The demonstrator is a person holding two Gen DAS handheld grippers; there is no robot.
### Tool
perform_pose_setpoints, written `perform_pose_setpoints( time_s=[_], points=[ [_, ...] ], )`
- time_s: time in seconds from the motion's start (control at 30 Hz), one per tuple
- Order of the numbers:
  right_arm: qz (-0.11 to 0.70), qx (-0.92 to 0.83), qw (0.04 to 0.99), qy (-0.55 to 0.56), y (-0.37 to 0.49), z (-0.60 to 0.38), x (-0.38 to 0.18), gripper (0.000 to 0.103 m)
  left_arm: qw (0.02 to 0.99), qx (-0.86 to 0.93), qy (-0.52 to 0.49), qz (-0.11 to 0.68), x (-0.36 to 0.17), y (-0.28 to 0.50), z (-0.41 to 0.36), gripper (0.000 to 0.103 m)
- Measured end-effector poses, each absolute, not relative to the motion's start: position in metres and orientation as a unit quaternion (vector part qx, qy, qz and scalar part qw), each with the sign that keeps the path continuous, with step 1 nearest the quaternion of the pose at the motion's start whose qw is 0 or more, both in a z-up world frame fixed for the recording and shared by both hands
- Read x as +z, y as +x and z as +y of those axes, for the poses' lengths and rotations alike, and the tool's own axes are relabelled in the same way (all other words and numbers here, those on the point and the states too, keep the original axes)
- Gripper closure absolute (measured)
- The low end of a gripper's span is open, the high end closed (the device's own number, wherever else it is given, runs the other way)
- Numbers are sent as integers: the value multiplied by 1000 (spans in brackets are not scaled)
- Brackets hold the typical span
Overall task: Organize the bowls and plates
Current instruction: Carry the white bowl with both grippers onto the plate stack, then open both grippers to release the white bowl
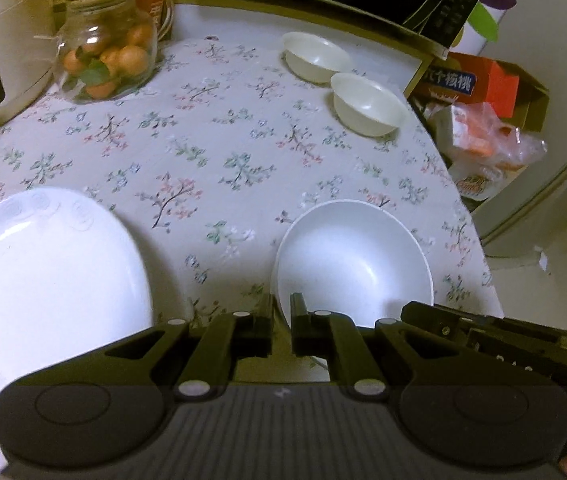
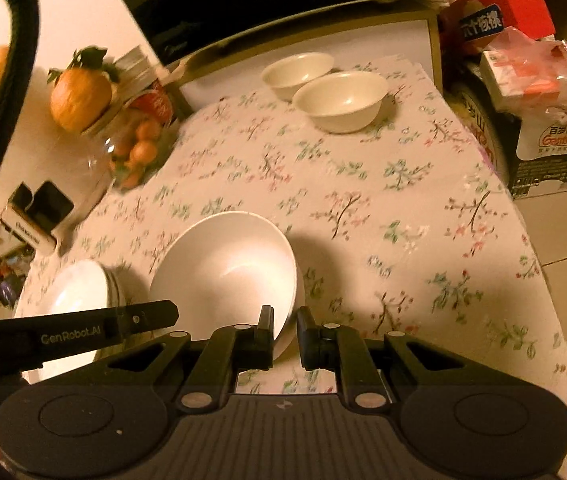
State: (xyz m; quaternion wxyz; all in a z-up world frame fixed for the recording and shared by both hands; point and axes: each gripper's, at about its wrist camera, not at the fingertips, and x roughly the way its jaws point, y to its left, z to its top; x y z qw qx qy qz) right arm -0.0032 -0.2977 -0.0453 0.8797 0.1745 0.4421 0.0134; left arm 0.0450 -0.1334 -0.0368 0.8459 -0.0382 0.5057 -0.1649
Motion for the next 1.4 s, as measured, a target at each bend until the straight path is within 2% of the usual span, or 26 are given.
perform_pose_setpoints(
  time_s=[0.6,0.8,1.07,1.23,1.4],
  points=[
    [448,11,880,158,-7,-286,-55,91,851,-171,-12,496,-44,35,-128,93],
    [447,9,882,150,-7,-284,-53,88,857,-169,-5,487,-41,33,-129,81],
    [437,2,887,148,-10,-286,-47,84,861,-173,-7,479,-34,31,-125,78],
    [421,0,895,148,-15,-289,-38,82,868,-170,-12,467,-24,30,-118,64],
    [404,-7,903,149,-18,-298,-30,72,874,-165,-27,456,-13,34,-112,61]
  ],
)
